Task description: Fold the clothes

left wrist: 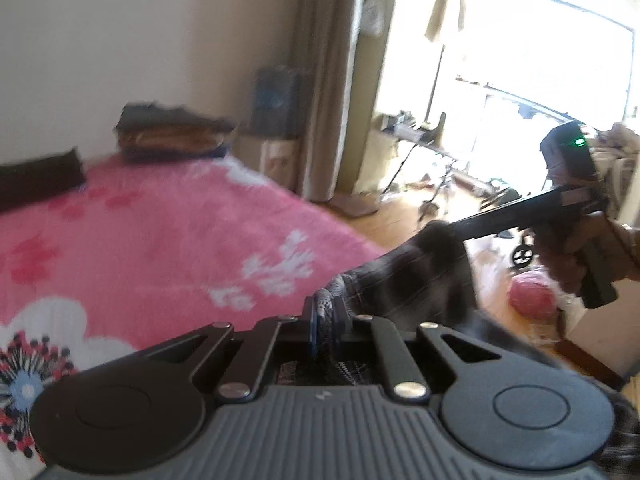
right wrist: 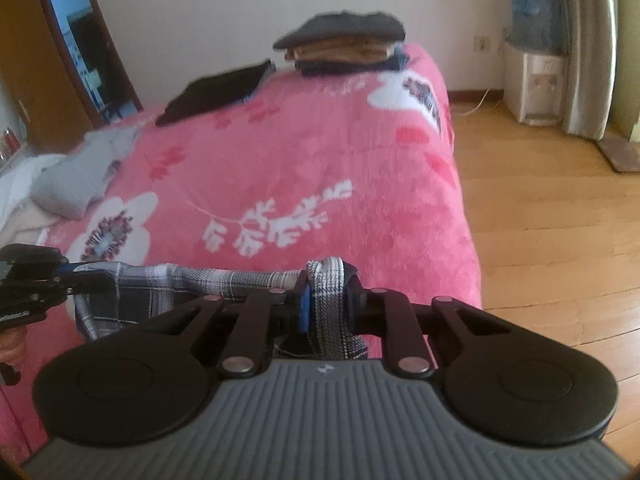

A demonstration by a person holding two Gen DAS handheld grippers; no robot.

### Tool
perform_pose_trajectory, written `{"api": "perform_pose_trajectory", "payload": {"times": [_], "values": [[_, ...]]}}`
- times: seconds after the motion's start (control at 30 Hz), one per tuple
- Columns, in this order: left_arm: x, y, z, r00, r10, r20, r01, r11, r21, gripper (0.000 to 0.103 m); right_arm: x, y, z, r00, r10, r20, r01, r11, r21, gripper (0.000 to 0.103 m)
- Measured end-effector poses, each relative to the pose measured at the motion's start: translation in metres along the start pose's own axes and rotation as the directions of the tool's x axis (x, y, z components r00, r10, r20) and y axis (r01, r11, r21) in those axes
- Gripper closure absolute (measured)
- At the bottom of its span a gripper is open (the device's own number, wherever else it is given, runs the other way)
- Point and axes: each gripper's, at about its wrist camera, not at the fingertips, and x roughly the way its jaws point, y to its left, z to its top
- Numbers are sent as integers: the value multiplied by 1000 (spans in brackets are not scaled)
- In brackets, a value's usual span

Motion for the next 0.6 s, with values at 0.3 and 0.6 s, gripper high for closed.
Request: {"api": "perform_pose_trajectory", "payload": {"times": [0.3,0.6], "values": [[-75,-67,3,983,-171,70,163,981,105,95,-108,21,-35,986,-2,165,-10,998,67,89],[-122,-142,-34,900,-432,-58,431,862,267,95,-217,42,-122,961,-29,275,-16,987,161,89]]}}
